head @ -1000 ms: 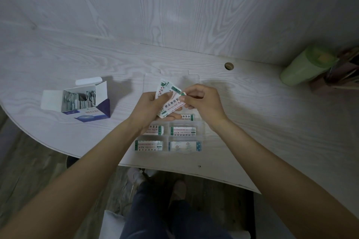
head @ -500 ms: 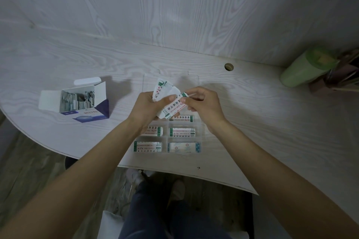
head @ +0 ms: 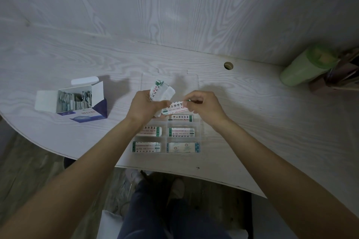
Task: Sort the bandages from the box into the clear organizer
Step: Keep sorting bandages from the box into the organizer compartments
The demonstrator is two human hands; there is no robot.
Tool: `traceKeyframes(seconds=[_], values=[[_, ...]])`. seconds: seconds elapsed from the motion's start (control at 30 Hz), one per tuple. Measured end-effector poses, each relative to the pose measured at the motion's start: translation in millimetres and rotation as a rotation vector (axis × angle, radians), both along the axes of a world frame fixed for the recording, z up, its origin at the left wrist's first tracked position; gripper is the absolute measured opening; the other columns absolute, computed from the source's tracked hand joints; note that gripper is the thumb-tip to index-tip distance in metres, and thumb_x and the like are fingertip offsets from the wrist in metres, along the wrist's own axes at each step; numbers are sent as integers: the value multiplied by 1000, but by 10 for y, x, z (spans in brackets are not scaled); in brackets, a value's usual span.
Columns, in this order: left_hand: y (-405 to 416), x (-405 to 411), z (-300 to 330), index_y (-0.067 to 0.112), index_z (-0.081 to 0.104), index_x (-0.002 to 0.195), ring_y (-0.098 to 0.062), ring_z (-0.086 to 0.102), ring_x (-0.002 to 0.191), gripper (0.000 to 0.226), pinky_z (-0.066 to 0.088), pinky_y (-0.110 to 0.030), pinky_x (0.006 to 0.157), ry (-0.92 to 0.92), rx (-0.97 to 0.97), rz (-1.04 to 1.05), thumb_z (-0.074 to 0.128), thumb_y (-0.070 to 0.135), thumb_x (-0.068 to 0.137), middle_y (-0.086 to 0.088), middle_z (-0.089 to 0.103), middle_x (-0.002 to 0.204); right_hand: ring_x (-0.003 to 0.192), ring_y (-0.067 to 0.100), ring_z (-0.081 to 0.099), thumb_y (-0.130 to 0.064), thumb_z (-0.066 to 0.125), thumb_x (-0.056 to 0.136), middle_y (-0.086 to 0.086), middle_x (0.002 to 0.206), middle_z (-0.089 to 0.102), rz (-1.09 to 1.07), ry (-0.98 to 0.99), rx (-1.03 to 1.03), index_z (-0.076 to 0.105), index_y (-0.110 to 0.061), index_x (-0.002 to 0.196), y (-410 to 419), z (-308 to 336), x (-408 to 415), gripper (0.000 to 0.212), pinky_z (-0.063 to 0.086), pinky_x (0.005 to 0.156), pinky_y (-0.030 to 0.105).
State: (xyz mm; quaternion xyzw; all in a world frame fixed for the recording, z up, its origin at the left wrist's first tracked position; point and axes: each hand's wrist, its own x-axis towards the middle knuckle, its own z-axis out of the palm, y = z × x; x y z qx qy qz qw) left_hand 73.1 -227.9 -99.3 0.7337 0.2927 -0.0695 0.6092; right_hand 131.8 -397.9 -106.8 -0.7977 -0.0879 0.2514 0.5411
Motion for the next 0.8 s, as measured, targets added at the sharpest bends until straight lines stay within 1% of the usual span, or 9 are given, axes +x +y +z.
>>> traceKeyframes(seconds=[0.07, 0.13, 0.23, 0.3, 0.33, 0.47, 0.57, 0.73, 0.8], values=[[39, -5, -58, 12, 64, 79, -22, 67, 68, 14, 60, -34, 65, -4, 60, 44, 77, 11, 77, -6, 69, 79, 64, 0, 58, -7, 69, 84, -3, 80, 68, -33, -20, -50, 70, -14, 81, 6, -52, 2, 8, 43, 57, 7], [82, -17, -95, 10, 66, 84, -27, 71, 73, 13, 59, -41, 72, -15, 69, 84, 77, 11, 76, -9, 72, 78, 65, 1, 57, -7, 69, 84, -3, 84, 67, -92, -56, -96, 69, -15, 81, -6, -119, -3, 9, 43, 57, 7], [98, -45, -95, 6, 64, 98, -20, 72, 70, 24, 59, -30, 64, -29, 18, 108, 75, 7, 78, -11, 72, 83, 73, 3, 59, -8, 68, 86, -1, 90, 69, -98, -64, -213, 71, -13, 85, -7, -235, -41, 5, 48, 72, 16], [101, -61, -94, 8, 64, 96, -19, 72, 69, 22, 58, -29, 63, -30, -4, 114, 75, 6, 77, -12, 71, 84, 89, 11, 63, -10, 67, 87, 1, 96, 70, -83, -47, -305, 72, -13, 87, 22, -311, -72, 6, 51, 82, 26], [105, -67, -98, 9, 64, 95, -19, 72, 70, 21, 58, -30, 64, -28, -5, 113, 75, 6, 77, -12, 72, 84, 94, 14, 64, -11, 66, 88, 2, 98, 71, -73, -55, -357, 72, -14, 87, 45, -336, -81, 7, 52, 82, 29], [119, -82, -89, 8, 63, 91, -24, 72, 73, 20, 59, -37, 71, -22, -16, 114, 76, 5, 76, -14, 72, 82, 90, 14, 65, -15, 61, 92, -2, 96, 72, 36, -163, -560, 73, -17, 92, 130, -374, -114, 12, 51, 70, 27], [117, -89, -49, 9, 63, 89, -24, 72, 72, 19, 59, -39, 74, -27, -63, 121, 76, 4, 76, -14, 72, 85, 83, 14, 66, -14, 57, 93, -3, 93, 72, 163, -290, -721, 74, -19, 94, 141, -408, -125, 18, 46, 62, 23], [104, -103, 24, 11, 63, 89, -23, 72, 69, 20, 60, -38, 72, -22, -176, 134, 75, 1, 76, -15, 72, 91, 81, 16, 63, -16, 51, 95, -3, 92, 70, 437, -465, -920, 72, -18, 95, 118, -412, -32, 20, 39, 60, 21], [91, -106, 41, 10, 63, 90, -23, 72, 69, 20, 60, -36, 71, -23, -204, 133, 74, 1, 76, -15, 71, 92, 74, 15, 60, -13, 52, 94, -2, 90, 69, 564, -543, -1003, 71, -18, 96, 131, -413, 3, 20, 28, 48, 20]])
